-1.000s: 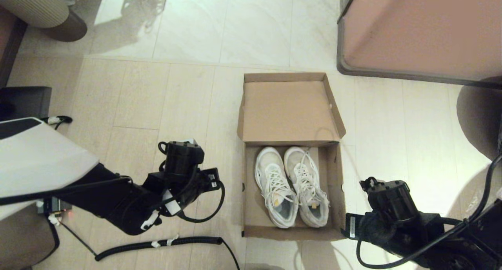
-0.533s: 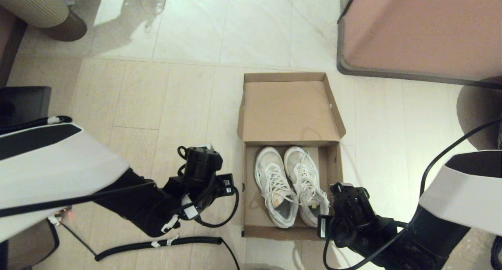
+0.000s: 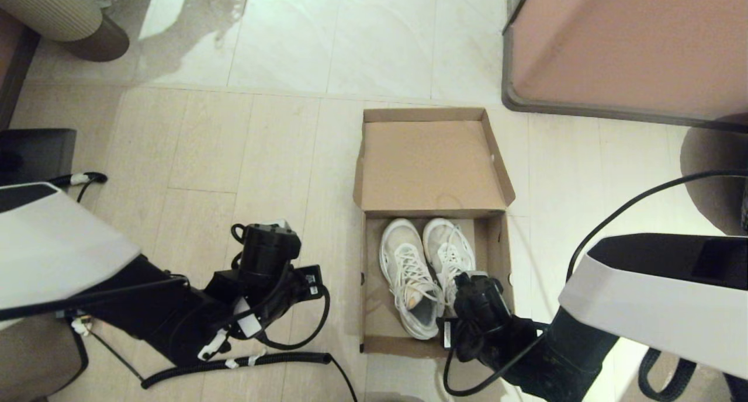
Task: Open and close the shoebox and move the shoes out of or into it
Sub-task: Put the shoes out of the shoe box
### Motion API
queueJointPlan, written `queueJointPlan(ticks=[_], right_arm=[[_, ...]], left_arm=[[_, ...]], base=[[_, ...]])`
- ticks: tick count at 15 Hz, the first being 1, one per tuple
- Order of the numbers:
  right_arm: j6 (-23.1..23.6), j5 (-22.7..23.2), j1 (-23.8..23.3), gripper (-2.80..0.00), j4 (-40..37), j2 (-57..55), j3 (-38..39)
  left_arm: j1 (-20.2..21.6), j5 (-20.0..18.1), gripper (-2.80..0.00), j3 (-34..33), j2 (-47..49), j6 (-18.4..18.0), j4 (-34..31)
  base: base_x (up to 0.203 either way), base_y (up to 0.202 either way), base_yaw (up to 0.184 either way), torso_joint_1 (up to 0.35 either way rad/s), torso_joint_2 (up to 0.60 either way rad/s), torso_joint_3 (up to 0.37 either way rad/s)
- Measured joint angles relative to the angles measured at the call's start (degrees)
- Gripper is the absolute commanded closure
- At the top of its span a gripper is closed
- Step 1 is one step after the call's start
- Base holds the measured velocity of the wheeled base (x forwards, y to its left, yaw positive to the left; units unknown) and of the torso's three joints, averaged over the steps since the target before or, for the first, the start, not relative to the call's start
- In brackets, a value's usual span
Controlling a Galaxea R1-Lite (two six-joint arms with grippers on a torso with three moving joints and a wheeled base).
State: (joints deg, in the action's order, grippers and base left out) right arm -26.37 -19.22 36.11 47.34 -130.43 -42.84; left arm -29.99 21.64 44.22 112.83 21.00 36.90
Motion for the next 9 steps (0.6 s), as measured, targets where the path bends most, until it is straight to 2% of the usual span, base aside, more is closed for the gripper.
queueJointPlan(ticks=[5,7,9], right_arm=[[0.7,-2.8,0.0,-2.8,-0.4,-7.3,-9.2],[0.7,-3.3,-0.1,-2.8,-2.6,-9.0,-13.0],[0.7,-5.9,-0.5,-2.8,-5.9,-10.1,-16.3]], left_arm=[[1.4,0.0,0.0,-3.3,-2.6,-0.1,-0.1],[1.5,0.0,0.0,-5.3,-3.5,0.1,0.0],[1.7,0.1,0.0,-5.7,-4.5,0.1,0.0]], base=[[0.0,0.0,0.0,0.0,0.0,0.0],[0.0,0.0,0.0,0.0,0.0,0.0],[0.0,0.0,0.0,0.0,0.0,0.0]])
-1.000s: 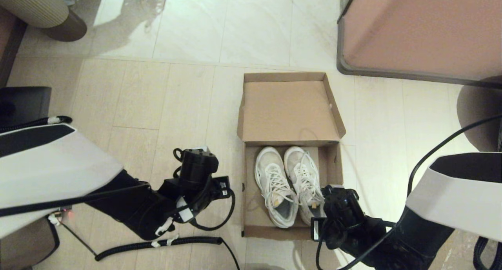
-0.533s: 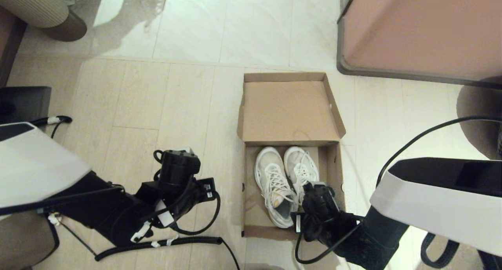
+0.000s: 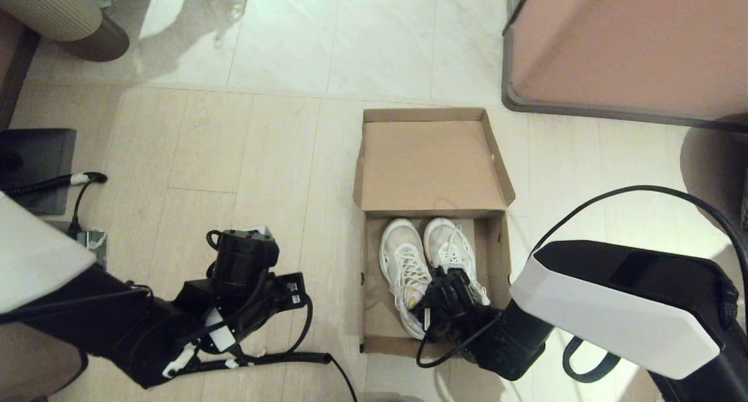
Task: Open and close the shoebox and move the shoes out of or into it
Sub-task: Put the shoes out of the shoe box
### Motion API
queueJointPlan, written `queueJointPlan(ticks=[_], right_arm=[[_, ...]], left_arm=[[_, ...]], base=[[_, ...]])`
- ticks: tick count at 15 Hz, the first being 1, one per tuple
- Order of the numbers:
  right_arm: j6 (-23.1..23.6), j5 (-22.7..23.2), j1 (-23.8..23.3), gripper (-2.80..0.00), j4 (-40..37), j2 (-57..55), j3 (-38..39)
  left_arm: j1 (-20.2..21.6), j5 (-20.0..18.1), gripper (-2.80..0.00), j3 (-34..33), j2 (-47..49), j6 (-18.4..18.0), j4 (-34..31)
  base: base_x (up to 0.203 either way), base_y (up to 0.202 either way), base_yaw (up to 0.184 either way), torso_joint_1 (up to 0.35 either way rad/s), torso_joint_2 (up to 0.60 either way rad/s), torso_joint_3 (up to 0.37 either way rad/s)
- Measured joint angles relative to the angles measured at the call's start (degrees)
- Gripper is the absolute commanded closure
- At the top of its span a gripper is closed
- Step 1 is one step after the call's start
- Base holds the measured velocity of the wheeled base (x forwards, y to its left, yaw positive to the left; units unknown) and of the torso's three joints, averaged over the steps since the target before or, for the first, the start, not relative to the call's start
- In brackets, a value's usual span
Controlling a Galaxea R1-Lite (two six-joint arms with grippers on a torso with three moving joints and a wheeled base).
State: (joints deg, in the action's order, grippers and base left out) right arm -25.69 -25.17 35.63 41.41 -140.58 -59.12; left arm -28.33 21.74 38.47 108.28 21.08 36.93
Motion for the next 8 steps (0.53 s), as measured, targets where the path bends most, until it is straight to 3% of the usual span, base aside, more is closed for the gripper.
queueJointPlan(ticks=[1,2,8], right_arm=[[0.0,-0.7,-0.3,-2.8,-1.7,-0.5,-1.6],[0.0,-0.8,-0.6,0.0,-3.3,-0.8,-3.2],[-0.4,-0.9,-1.5,0.0,-14.3,-1.8,-10.3]], left_arm=[[0.0,0.1,0.0,0.0,-0.4,0.0,0.0],[0.0,0.5,0.0,0.0,-0.7,0.0,0.0],[0.0,1.8,0.0,0.0,-2.7,0.2,0.0]], base=[[0.0,0.0,0.0,0.0,0.0,0.0],[0.0,0.0,0.0,0.0,0.0,0.0],[0.0,0.0,0.0,0.0,0.0,0.0]])
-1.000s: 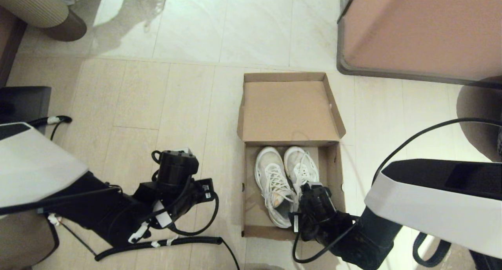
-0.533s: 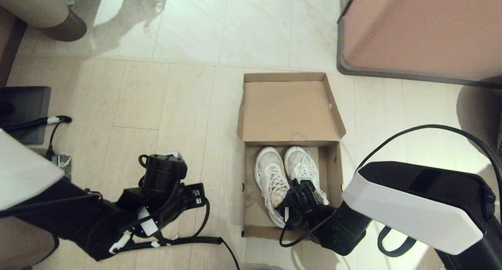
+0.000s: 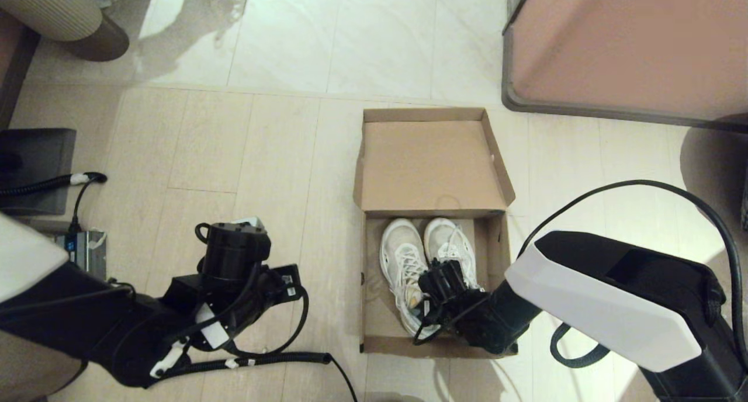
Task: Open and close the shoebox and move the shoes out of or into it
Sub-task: Put the shoes out of the shoe box
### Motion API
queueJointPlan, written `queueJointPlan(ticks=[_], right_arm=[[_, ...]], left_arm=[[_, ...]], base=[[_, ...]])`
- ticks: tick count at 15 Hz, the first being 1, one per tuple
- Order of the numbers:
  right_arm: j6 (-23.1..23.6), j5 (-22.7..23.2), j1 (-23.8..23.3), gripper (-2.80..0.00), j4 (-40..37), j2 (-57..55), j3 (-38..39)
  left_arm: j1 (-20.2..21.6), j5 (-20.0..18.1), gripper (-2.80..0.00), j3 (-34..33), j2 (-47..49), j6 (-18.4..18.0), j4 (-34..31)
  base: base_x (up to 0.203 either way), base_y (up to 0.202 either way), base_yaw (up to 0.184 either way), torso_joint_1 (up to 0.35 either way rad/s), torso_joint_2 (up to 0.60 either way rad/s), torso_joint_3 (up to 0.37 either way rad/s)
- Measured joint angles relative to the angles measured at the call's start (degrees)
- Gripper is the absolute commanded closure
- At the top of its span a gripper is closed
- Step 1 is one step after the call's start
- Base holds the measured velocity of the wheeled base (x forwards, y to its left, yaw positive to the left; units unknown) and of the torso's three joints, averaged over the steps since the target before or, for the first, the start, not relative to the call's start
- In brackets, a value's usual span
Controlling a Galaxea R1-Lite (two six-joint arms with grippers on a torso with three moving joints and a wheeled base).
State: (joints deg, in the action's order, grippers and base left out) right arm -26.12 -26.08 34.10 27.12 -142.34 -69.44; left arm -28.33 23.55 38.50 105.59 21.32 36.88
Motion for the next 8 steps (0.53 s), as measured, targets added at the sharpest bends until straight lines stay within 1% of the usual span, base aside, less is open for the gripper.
queueJointPlan(ticks=[3,8], right_arm=[[-0.2,-0.2,-0.4,0.0,-3.0,0.2,-1.4],[-1.9,0.9,-0.9,0.0,-6.6,4.7,-1.7]], left_arm=[[0.0,0.5,0.0,0.0,-0.6,1.3,-0.2],[0.0,0.6,0.0,-0.2,-1.9,1.7,-0.5]], base=[[0.0,0.0,0.0,0.0,0.0,0.0],[0.0,0.0,0.0,0.0,0.0,0.0]])
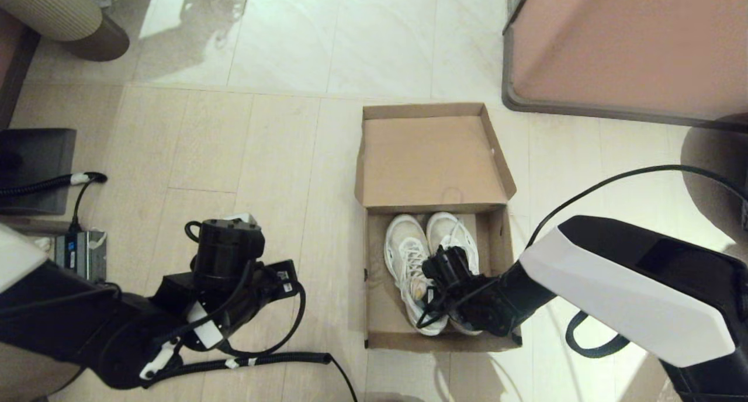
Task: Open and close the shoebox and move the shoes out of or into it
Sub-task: Put the shoes out of the shoe box
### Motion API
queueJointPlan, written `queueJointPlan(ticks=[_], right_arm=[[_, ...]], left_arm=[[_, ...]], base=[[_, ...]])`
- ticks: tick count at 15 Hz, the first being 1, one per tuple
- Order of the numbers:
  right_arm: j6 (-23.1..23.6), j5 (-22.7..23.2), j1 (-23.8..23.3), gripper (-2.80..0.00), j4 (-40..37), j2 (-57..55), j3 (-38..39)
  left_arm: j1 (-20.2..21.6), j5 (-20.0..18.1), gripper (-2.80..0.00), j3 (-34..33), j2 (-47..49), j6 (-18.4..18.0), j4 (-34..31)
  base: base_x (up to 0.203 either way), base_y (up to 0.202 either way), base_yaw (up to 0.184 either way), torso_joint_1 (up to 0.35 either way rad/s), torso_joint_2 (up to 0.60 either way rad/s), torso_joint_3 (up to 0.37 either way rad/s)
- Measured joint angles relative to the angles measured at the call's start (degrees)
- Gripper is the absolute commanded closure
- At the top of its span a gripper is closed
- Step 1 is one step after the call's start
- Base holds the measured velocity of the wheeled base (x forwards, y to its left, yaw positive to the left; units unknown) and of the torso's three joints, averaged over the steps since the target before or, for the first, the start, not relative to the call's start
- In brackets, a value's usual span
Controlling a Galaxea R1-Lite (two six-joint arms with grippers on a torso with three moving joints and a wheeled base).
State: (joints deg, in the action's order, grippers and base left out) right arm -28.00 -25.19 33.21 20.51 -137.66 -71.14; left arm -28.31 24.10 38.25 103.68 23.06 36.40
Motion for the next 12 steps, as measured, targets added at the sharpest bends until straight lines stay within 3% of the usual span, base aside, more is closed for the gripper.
queueJointPlan(ticks=[4,12], right_arm=[[-1.4,1.7,0.6,0.0,-7.1,7.6,0.9],[-13.5,8.6,5.5,0.0,-34.7,31.0,5.0]], left_arm=[[0.1,0.6,0.0,0.0,-1.7,0.2,0.0],[1.2,0.8,0.0,-0.2,-3.9,0.7,0.0]], base=[[0.0,0.0,0.0,0.0,0.0,0.0],[0.0,0.0,0.0,0.0,0.0,0.0]])
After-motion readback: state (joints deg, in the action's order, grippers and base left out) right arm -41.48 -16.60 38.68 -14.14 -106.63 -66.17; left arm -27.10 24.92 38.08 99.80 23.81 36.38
